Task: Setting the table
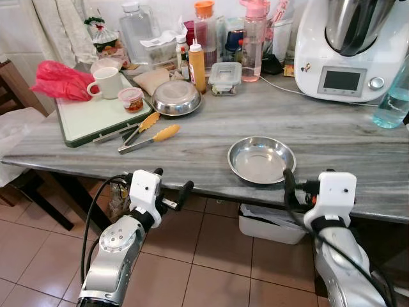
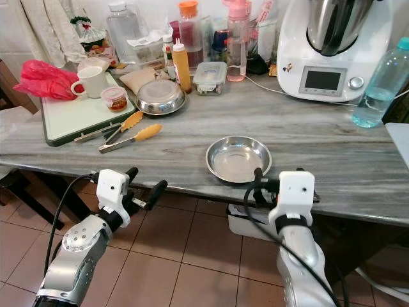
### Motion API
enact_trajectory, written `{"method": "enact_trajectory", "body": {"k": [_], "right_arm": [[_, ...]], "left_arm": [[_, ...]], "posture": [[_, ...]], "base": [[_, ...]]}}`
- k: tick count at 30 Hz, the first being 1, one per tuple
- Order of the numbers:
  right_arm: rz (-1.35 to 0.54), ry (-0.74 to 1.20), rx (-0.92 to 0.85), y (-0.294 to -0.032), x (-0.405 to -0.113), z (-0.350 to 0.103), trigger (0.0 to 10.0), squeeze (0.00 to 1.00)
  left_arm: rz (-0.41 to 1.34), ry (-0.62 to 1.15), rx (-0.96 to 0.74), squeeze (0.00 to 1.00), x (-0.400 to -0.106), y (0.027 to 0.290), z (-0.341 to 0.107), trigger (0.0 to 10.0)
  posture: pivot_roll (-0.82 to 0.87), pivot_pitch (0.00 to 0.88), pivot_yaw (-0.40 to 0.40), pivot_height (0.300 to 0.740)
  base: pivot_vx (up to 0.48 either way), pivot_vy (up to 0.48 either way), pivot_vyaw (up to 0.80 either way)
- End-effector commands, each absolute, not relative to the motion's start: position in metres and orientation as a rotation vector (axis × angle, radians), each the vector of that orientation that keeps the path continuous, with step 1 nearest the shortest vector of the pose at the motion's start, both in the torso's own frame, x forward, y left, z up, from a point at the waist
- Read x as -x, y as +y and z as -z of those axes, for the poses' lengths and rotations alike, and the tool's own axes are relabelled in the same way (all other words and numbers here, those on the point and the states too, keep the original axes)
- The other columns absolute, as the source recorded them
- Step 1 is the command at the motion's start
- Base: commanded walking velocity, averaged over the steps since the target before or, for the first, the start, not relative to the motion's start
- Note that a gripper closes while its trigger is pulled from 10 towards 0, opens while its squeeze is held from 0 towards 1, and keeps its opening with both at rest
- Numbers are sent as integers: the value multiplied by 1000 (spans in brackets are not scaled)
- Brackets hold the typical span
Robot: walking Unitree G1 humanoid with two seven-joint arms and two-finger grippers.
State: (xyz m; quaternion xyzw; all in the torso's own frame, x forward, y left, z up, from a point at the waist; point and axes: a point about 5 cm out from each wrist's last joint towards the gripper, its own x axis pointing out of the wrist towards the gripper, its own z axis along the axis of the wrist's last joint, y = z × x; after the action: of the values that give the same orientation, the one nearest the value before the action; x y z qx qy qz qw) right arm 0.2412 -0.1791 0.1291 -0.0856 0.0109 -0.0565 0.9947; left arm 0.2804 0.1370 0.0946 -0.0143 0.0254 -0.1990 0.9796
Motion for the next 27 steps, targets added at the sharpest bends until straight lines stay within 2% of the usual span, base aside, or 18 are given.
{"method": "enact_trajectory", "body": {"k": [1,5,7,14,25,27], "right_arm": [[110,17,122,-174,-239,-131,10000,0],[132,46,150,-176,-235,-125,10000,0],[84,79,103,-173,-234,-122,10000,0],[58,66,109,-168,-235,-122,10000,0],[43,57,104,-171,-240,-125,10000,0],[26,52,86,-168,-241,-127,10000,0]], "left_arm": [[345,76,33,0,-281,146,-91,10000],[333,95,39,0,-281,148,-88,10000],[337,94,21,0,-281,147,-87,10000],[365,145,70,0,-282,142,-83,10000],[323,149,73,0,-284,145,-82,10000],[321,150,71,0,-284,146,-82,10000]], "posture": [[-98,0,78,740],[-102,0,81,740],[-102,0,81,740],[-103,0,74,740],[-99,0,63,740],[-99,0,63,740]], "base": [[0,0,0],[0,0,0],[0,0,0],[0,0,0],[0,0,-772],[0,0,0]]}}
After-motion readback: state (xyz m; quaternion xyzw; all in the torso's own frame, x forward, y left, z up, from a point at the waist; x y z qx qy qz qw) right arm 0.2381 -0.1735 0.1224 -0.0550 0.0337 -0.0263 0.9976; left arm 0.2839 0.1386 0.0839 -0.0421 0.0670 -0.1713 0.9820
